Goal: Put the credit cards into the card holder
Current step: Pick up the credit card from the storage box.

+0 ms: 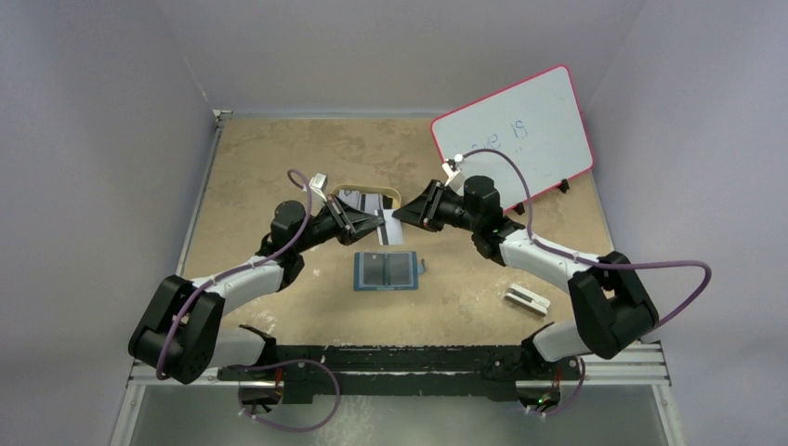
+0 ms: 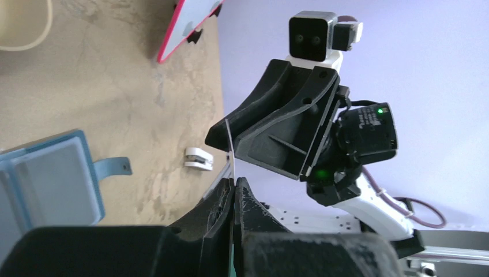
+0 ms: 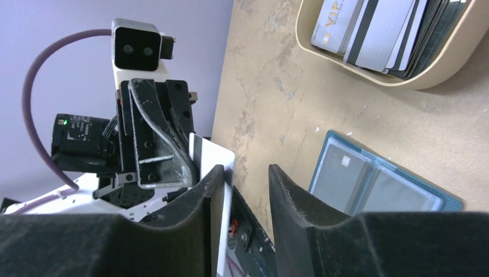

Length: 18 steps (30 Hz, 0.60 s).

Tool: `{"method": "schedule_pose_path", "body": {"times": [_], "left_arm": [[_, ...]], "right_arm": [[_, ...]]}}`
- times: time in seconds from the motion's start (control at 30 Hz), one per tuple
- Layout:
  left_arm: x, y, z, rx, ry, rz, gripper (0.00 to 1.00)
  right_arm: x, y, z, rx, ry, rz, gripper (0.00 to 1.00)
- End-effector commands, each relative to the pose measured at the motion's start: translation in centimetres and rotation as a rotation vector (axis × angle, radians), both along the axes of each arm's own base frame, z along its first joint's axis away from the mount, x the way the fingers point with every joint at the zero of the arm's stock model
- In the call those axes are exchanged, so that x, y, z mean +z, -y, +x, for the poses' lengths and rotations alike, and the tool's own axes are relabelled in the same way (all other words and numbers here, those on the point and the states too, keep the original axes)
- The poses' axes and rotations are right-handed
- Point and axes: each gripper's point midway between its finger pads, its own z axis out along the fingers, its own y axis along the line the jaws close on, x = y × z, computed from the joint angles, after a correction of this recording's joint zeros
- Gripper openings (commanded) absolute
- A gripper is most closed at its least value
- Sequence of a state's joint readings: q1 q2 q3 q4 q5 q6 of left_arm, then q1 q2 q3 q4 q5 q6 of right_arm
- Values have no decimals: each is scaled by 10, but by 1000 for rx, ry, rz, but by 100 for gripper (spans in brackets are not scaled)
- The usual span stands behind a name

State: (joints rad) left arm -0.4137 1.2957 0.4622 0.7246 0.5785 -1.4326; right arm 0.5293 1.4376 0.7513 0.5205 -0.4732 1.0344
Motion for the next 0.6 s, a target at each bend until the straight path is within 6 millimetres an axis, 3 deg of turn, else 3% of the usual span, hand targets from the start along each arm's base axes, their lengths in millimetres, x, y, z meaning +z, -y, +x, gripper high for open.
{"method": "schedule_pose_path", "body": {"times": [0.0, 0.17, 0.37, 0.57], "left_arm": [[62, -3, -4, 19, 107, -196, 0], [69, -4, -7, 14, 95, -245, 0], [50, -1, -6, 2, 35, -220, 0], [47, -5, -12, 6, -7, -263, 0]], "right_arm": [[12, 9, -14, 128, 52, 44, 39], [16, 1, -29, 228, 33, 120, 38], [10, -4, -29, 277, 52, 150, 35], [7, 8, -19, 162, 25, 110, 38]]}}
